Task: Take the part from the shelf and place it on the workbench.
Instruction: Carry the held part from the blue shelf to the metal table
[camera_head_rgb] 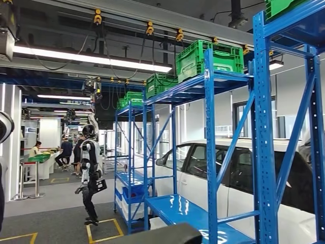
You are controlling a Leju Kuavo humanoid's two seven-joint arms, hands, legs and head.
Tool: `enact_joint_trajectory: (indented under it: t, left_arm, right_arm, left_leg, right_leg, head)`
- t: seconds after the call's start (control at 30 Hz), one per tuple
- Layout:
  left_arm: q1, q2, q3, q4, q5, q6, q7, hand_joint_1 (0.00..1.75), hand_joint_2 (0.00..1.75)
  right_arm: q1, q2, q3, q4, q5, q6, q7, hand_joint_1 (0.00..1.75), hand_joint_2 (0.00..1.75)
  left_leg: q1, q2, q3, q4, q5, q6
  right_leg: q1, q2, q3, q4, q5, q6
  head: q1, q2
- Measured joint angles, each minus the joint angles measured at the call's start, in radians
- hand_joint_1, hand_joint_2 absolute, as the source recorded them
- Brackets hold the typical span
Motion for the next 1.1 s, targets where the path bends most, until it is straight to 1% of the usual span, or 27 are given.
enact_joint_trajectory:
  t: [0.03, 0.1, 0.13, 0.17, 0.23, 0.27, 0.33, 0.37, 0.4, 0.43, 0.47, 0.5, 0.53, 0.57, 0.63, 0.7, 0.73, 0.77, 0.8, 0.87, 0.9, 0.93, 0.97, 1.0, 1.03, 1.07, 1.1]
  left_arm:
    - [0.000, 0.001, 0.000, 0.000, -0.001, -0.002, -0.002, 0.00, 0.00]
    - [-0.002, 0.003, 0.000, 0.000, -0.004, -0.004, -0.006, 0.00, 0.00]
    - [-0.005, 0.004, -0.001, 0.000, -0.006, -0.005, -0.007, 0.00, 0.00]
    - [-0.007, 0.004, -0.001, 0.000, -0.008, -0.006, -0.009, 0.00, 0.00]
    - [-0.008, 0.005, -0.003, 0.000, -0.011, -0.007, -0.011, 0.00, 0.00]
    - [-0.006, 0.006, -0.004, 0.000, -0.012, -0.007, -0.012, 0.00, 0.00]
    - [-0.006, 0.010, -0.006, 0.000, -0.015, -0.007, -0.011, 0.00, 0.00]
    - [-0.008, 0.012, -0.007, 0.000, -0.016, -0.006, -0.011, 0.00, 0.00]
    - [-0.012, 0.013, -0.008, 0.000, -0.017, -0.006, -0.011, 0.00, 0.00]
    - [-0.014, 0.014, -0.008, 0.000, -0.017, -0.006, -0.011, 0.00, 0.00]
    - [-0.016, 0.015, -0.009, 0.000, -0.018, -0.007, -0.012, 0.00, 0.00]
    - [-0.016, 0.015, -0.010, 0.000, -0.018, -0.008, -0.013, 0.00, 0.00]
    - [-0.016, 0.015, -0.011, 0.000, -0.019, -0.009, -0.015, 0.00, 0.00]
    - [-0.016, 0.015, -0.012, 0.000, -0.019, -0.009, -0.018, 0.00, 0.00]
    - [-0.018, 0.013, -0.014, 0.000, -0.018, -0.011, -0.024, 0.00, 0.00]
    - [-0.021, 0.011, -0.014, 0.000, -0.017, -0.014, -0.028, 0.00, 0.00]
    - [-0.020, 0.011, -0.015, 0.000, -0.017, -0.016, -0.028, 0.00, 0.00]
    - [-0.018, 0.011, -0.015, 0.000, -0.017, -0.016, -0.028, 0.00, 0.00]
    - [-0.015, 0.010, -0.015, 0.001, -0.017, -0.017, -0.028, 0.00, 0.00]
    - [-0.014, 0.009, -0.016, 0.001, -0.017, -0.018, -0.026, 0.00, 0.00]
    - [-0.016, 0.008, -0.016, 0.001, -0.017, -0.018, -0.026, 0.00, 0.00]
    - [-0.019, 0.007, -0.017, 0.001, -0.017, -0.017, -0.024, 0.00, 0.00]
    - [-0.020, 0.006, -0.017, 0.001, -0.017, -0.017, -0.023, 0.00, 0.00]
    - [-0.020, 0.006, -0.018, 0.001, -0.017, -0.018, -0.021, 0.00, 0.00]
    - [-0.018, 0.005, -0.019, 0.001, -0.017, -0.018, -0.019, 0.00, 0.00]
    - [-0.017, 0.005, -0.020, 0.001, -0.017, -0.018, -0.018, 0.00, 0.00]
    - [-0.017, 0.004, -0.021, 0.001, -0.017, -0.018, -0.016, 0.00, 0.00]
  right_arm:
    - [0.005, -0.001, -0.001, -0.001, 0.001, -0.003, 0.000, 1.75, 1.75]
    - [0.009, -0.003, -0.005, -0.005, 0.001, -0.008, -0.001, 1.75, 1.75]
    - [0.011, -0.004, -0.008, -0.008, 0.002, -0.009, -0.001, 1.75, 1.75]
    - [0.013, -0.006, -0.011, -0.010, 0.003, -0.011, -0.002, 1.75, 1.75]
    - [0.016, -0.008, -0.015, -0.012, 0.005, -0.014, -0.003, 1.75, 1.75]
    - [0.016, -0.008, -0.017, -0.012, 0.006, -0.015, -0.003, 1.75, 1.75]
    - [0.016, -0.009, -0.021, -0.014, 0.006, -0.018, -0.003, 1.75, 1.75]
    - [0.017, -0.011, -0.024, -0.014, 0.006, -0.018, -0.003, 1.75, 1.75]
    - [0.018, -0.013, -0.025, -0.014, 0.007, -0.019, -0.003, 1.75, 1.75]
    - [0.019, -0.015, -0.026, -0.013, 0.007, -0.018, -0.003, 1.75, 1.75]
    - [0.021, -0.017, -0.027, -0.011, 0.007, -0.018, -0.003, 1.75, 1.75]
    - [0.022, -0.017, -0.027, -0.010, 0.007, -0.018, -0.003, 1.75, 1.75]
    - [0.022, -0.017, -0.029, -0.009, 0.007, -0.017, -0.003, 1.75, 1.75]
    - [0.021, -0.017, -0.031, -0.008, 0.007, -0.017, -0.003, 1.75, 1.75]
    - [0.019, -0.017, -0.037, -0.007, 0.007, -0.017, -0.003, 1.75, 1.75]
    - [0.017, -0.018, -0.041, -0.006, 0.007, -0.016, -0.003, 1.75, 1.75]
    - [0.017, -0.018, -0.042, -0.005, 0.007, -0.015, -0.003, 1.75, 1.75]
    - [0.016, -0.018, -0.042, -0.004, 0.007, -0.015, -0.003, 1.75, 1.75]
    - [0.015, -0.017, -0.042, -0.003, 0.007, -0.014, -0.003, 1.75, 1.75]
    - [0.015, -0.016, -0.044, -0.001, 0.006, -0.013, -0.004, 1.75, 1.75]
    - [0.017, -0.017, -0.045, 0.001, 0.006, -0.013, -0.004, 1.75, 1.75]
    - [0.019, -0.017, -0.045, 0.002, 0.007, -0.012, -0.004, 1.75, 1.75]
    - [0.022, -0.018, -0.045, 0.004, 0.007, -0.010, -0.004, 1.75, 1.75]
    - [0.024, -0.018, -0.045, 0.006, 0.007, -0.009, -0.004, 1.75, 1.75]
    - [0.025, -0.018, -0.044, 0.007, 0.007, -0.009, -0.004, 1.75, 1.75]
    - [0.026, -0.018, -0.044, 0.008, 0.007, -0.009, -0.004, 1.75, 1.75]
    - [0.027, -0.017, -0.044, 0.008, 0.007, -0.009, -0.004, 1.75, 1.75]
  left_leg:
    - [0.004, 0.007, 0.024, -0.042, 0.028, -0.005]
    - [0.005, 0.045, 0.092, -0.172, 0.084, -0.010]
    - [0.003, 0.062, 0.115, -0.217, 0.097, -0.005]
    - [-0.001, 0.072, 0.125, -0.240, 0.101, 0.001]
    - [-0.007, 0.057, 0.121, -0.240, 0.098, 0.020]
    - [-0.007, 0.048, 0.121, -0.241, 0.099, 0.027]
    - [-0.007, 0.029, 0.120, -0.242, 0.103, 0.041]
    - [-0.007, 0.019, 0.118, -0.243, 0.105, 0.046]
    - [-0.009, 0.008, 0.117, -0.243, 0.106, 0.051]
    - [-0.011, -0.005, 0.116, -0.243, 0.107, 0.055]
    - [-0.015, -0.018, 0.115, -0.243, 0.108, 0.057]
    - [-0.018, -0.032, 0.115, -0.243, 0.109, 0.059]
    - [-0.021, -0.046, 0.115, -0.242, 0.110, 0.060]
    - [-0.024, -0.059, 0.117, -0.242, 0.110, 0.060]
    - [-0.025, -0.086, 0.115, -0.241, 0.112, 0.059]
    - [-0.021, -0.109, 0.107, -0.240, 0.117, 0.051]
    - [-0.019, -0.121, 0.103, -0.241, 0.121, 0.046]
    - [-0.017, -0.124, 0.099, -0.240, 0.121, 0.041]
    - [-0.017, -0.111, 0.095, -0.236, 0.117, 0.036]
    - [-0.018, -0.055, 0.066, -0.178, 0.077, 0.025]
    - [-0.017, -0.028, 0.038, -0.122, 0.046, 0.019]
    - [-0.013, -0.013, 0.006, -0.054, 0.017, 0.012]
    - [-0.008, -0.007, -0.020, 0.000, -0.001, 0.007]
    - [-0.003, -0.003, -0.031, 0.025, -0.001, 0.001]
    - [0.002, 0.002, -0.021, 0.008, 0.017, -0.004]
    - [0.006, 0.012, 0.009, -0.045, 0.048, -0.009]
    - [0.007, 0.034, 0.045, -0.113, 0.077, -0.013]
  right_leg:
    - [-0.002, -0.012, 0.001, 0.002, -0.002, 0.004]
    - [-0.001, -0.032, 0.001, 0.009, -0.010, 0.016]
    - [0.001, -0.041, 0.001, 0.014, -0.013, 0.023]
    - [0.004, -0.050, 0.002, 0.017, -0.016, 0.029]
    - [0.004, -0.068, 0.006, 0.017, -0.018, 0.039]
    - [0.001, -0.063, 0.008, 0.019, -0.023, 0.045]
    - [-0.006, -0.020, -0.008, 0.064, -0.062, 0.053]
    - [-0.007, 0.009, -0.031, 0.119, -0.096, 0.054]
    - [-0.008, 0.027, -0.063, 0.191, -0.132, 0.052]
    - [-0.007, 0.035, -0.096, 0.262, -0.159, 0.050]
    - [-0.006, 0.038, -0.119, 0.309, -0.169, 0.047]
    - [-0.005, 0.040, -0.126, 0.321, -0.160, 0.043]
    - [-0.002, 0.045, -0.114, 0.288, -0.131, 0.036]
    - [0.000, 0.056, -0.087, 0.226, -0.092, 0.029]
    - [0.003, 0.103, -0.029, 0.094, -0.029, 0.011]
    - [0.005, 0.130, -0.006, 0.038, -0.014, 0.007]
    - [0.005, 0.121, -0.005, 0.031, -0.013, 0.009]
    - [0.003, 0.109, -0.003, 0.026, -0.012, 0.008]
    - [0.001, 0.097, -0.001, 0.021, -0.009, 0.007]
    - [-0.004, 0.069, 0.004, 0.011, -0.006, 0.002]
    - [-0.003, 0.056, 0.004, 0.011, -0.006, 0.001]
    - [-0.003, 0.040, 0.004, 0.011, -0.006, 0.001]
    - [-0.003, 0.024, 0.003, 0.011, -0.007, 0.001]
    - [-0.004, 0.010, 0.003, 0.011, -0.008, 0.003]
    - [-0.006, -0.004, 0.004, 0.011, -0.010, 0.006]
    - [-0.008, -0.016, 0.006, 0.012, -0.013, 0.011]
    - [-0.009, -0.027, 0.009, 0.014, -0.017, 0.017]
  head:
    - [0.000, 0.000]
    - [0.000, 0.000]
    - [0.000, 0.000]
    - [0.000, 0.000]
    - [-0.001, 0.000]
    - [-0.001, 0.000]
    - [0.000, 0.000]
    - [0.000, 0.000]
    - [0.000, 0.000]
    - [0.000, 0.000]
    - [0.000, 0.000]
    - [0.000, 0.000]
    - [0.000, 0.000]
    - [0.000, 0.000]
    - [0.000, 0.000]
    - [0.000, 0.000]
    - [0.000, 0.000]
    - [0.000, 0.000]
    - [0.000, 0.000]
    - [0.000, 0.000]
    - [0.000, 0.000]
    - [0.000, 0.000]
    - [0.000, 0.000]
    - [0.000, 0.000]
    - [0.000, 0.000]
    - [0.000, 0.000]
    - [0.000, 0.000]
